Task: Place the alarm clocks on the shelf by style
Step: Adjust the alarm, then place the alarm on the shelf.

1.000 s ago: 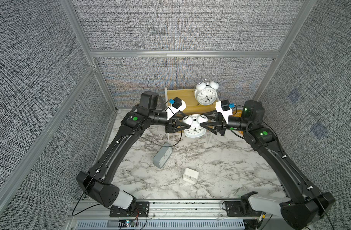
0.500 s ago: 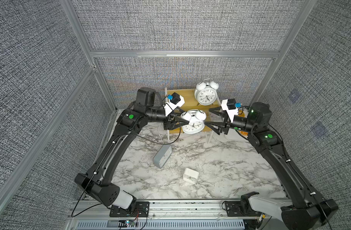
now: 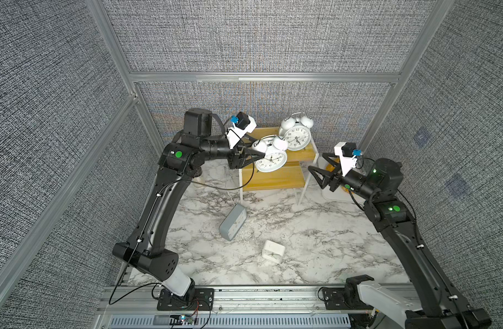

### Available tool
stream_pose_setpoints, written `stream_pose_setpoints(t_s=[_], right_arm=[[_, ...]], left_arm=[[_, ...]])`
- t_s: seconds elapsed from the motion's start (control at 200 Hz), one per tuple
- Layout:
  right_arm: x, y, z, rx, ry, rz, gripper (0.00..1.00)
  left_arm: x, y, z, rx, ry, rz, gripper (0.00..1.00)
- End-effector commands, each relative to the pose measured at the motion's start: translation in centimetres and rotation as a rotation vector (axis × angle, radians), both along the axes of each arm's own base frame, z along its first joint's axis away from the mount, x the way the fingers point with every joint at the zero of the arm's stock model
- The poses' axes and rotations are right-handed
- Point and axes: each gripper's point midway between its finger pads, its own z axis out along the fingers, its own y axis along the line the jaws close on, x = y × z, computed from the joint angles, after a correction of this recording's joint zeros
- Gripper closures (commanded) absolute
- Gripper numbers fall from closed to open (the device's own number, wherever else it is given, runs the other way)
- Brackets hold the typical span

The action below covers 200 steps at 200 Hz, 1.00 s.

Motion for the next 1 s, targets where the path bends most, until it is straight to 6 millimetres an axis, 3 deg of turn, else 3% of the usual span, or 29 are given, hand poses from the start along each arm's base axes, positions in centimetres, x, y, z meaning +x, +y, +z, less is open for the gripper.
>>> stream_pose_setpoints(t_s=[0.0,0.17,0.325,0.646,0.996], right_arm=[[1.1,-1.7,-0.7,0.016,0.015,-0.101,0.19],[2.4,-2.8,-3.9,0.015,0.086,-0.142,0.19],[3.6,-3.0,-5.8,0.015,0.117,-0.150,0.21],[6.4,-2.4,-7.7,0.014,0.143,-0.125,0.29],[8.0,-0.7,-9.5,0.000,0.162,-0.079,0.38]], left_arm=[[0.0,0.3,1.9,-0.038,-0.036,-0.015,0.78],[1.2,0.7,3.6,-0.068,-0.053,-0.009,0.78],[2.8,0.8,3.9,-0.081,-0.045,-0.003,0.78],[6.1,1.0,3.3,-0.102,-0.017,-0.005,0.78],[8.9,1.1,2.0,-0.106,0.012,0.001,0.78]])
